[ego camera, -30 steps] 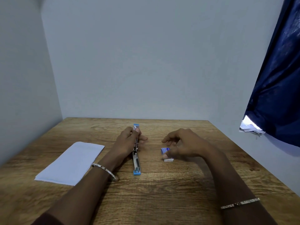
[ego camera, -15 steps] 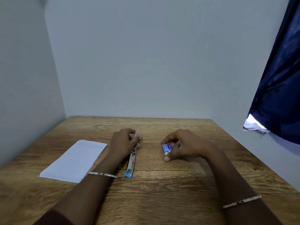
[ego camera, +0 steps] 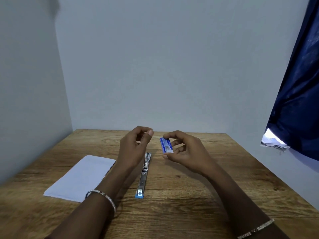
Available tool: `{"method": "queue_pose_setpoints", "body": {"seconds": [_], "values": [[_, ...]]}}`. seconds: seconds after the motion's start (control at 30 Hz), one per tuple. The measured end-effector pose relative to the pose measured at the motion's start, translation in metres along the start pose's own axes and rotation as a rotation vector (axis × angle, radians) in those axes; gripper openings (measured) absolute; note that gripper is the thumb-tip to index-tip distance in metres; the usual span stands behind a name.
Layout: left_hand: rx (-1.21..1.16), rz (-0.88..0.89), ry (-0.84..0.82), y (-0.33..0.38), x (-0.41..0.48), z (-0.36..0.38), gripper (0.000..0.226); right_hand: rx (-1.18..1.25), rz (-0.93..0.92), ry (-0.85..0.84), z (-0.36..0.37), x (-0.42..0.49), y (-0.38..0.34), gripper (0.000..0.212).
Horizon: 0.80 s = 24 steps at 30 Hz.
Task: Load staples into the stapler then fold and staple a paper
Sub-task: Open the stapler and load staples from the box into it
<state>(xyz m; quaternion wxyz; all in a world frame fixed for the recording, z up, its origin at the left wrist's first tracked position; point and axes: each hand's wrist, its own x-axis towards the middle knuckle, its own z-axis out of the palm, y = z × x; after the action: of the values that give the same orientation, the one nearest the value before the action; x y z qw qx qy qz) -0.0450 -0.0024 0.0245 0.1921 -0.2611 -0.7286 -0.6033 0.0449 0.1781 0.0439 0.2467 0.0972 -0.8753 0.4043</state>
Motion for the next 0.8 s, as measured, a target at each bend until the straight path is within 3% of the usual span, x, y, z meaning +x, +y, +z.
{"method": "queue_pose_setpoints", "body": {"seconds": [0.13, 0.27, 0.43, 0.8], "values": [[-0.534, -0.196, -0.275, 0.017, -0.005, 0.002, 0.025, 0.132, -0.031, 0.074, 0.004, 0.002, -0.005, 0.047], [-0.806, -0.314, -0.335, 0.021, -0.012, 0.008, 0.022, 0.215, -0.076, 0.109, 0.005, 0.002, -0.007, 0.043], [-0.952, -0.350, -0.276, 0.016, -0.010, 0.009, 0.018, 0.257, -0.110, 0.166, 0.009, 0.000, -0.007, 0.033], [-1.024, -0.376, -0.248, 0.009, -0.004, 0.009, 0.012, 0.019, -0.270, 0.335, 0.017, 0.001, -0.007, 0.020]]}}
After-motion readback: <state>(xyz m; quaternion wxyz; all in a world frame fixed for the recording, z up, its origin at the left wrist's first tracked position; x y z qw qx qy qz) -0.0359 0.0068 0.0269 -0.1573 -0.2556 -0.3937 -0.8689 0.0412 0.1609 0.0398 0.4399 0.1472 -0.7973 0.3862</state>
